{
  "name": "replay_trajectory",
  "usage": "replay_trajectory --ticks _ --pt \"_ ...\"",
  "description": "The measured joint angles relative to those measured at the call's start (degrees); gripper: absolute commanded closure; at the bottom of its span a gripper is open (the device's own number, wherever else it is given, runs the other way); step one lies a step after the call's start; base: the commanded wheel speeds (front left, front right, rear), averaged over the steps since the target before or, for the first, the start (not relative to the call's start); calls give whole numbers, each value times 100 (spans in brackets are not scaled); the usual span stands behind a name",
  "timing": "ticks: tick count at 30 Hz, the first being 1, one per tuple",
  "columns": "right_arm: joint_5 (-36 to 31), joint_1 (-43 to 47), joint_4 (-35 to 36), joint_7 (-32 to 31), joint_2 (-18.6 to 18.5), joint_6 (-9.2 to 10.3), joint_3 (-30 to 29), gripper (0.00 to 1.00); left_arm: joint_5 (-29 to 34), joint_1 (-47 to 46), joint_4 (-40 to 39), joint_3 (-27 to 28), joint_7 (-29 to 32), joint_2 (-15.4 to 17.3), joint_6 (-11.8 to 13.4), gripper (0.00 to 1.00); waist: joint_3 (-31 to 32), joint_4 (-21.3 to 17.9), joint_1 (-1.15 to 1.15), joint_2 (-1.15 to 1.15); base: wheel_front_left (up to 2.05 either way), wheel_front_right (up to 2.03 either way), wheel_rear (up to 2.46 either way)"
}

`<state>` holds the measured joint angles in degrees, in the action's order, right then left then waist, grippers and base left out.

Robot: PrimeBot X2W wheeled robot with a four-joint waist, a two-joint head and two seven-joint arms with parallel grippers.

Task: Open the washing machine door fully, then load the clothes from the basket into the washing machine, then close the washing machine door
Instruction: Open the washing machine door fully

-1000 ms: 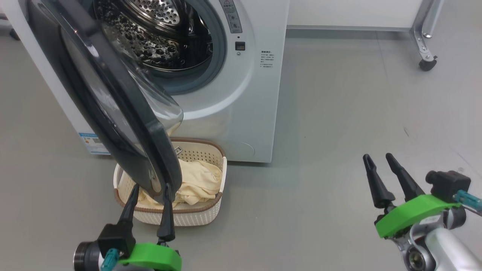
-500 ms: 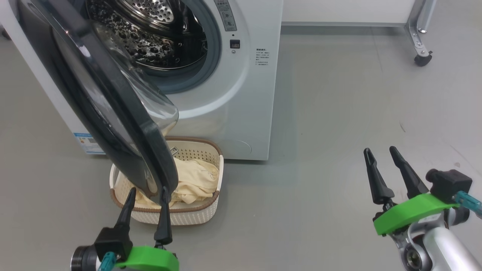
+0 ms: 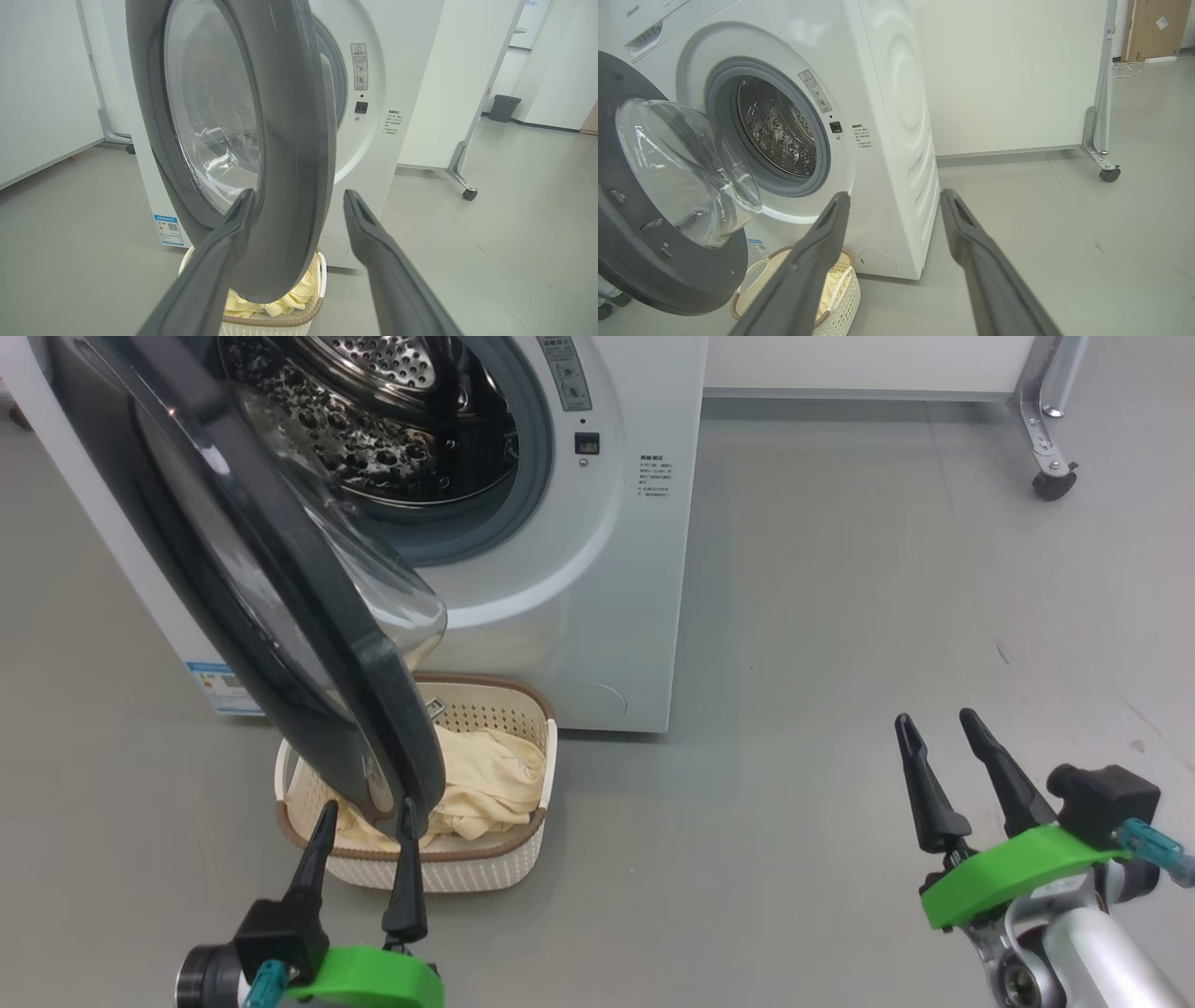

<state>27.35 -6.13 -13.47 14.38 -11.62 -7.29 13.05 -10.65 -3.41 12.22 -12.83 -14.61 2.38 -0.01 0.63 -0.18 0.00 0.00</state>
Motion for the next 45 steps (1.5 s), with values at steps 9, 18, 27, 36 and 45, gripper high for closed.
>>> replay_trajectory --ticks 9,18,27,36,45 --pt "-31 -1 -40 0 0 0 19 0 -1 -1 5 0 0 0 1 0 7 7 0 0 0 0 0" --pt "-31 -1 -66 0 0 0 18 0 -1 0 24 -9 0 0 3 0 42 23 0 0 0 0 0" --pt "-31 -1 -69 0 0 0 20 0 -1 0 25 -12 0 0 7 0 36 24 0 0 0 0 0" --pt "-31 -1 -66 0 0 0 18 0 -2 0 59 -14 0 0 40 0 3 60 0 0 0 0 0" --pt "-31 -1 -67 0 0 0 16 0 -2 0 69 -14 0 0 38 0 -5 75 0 0 0 0 0"
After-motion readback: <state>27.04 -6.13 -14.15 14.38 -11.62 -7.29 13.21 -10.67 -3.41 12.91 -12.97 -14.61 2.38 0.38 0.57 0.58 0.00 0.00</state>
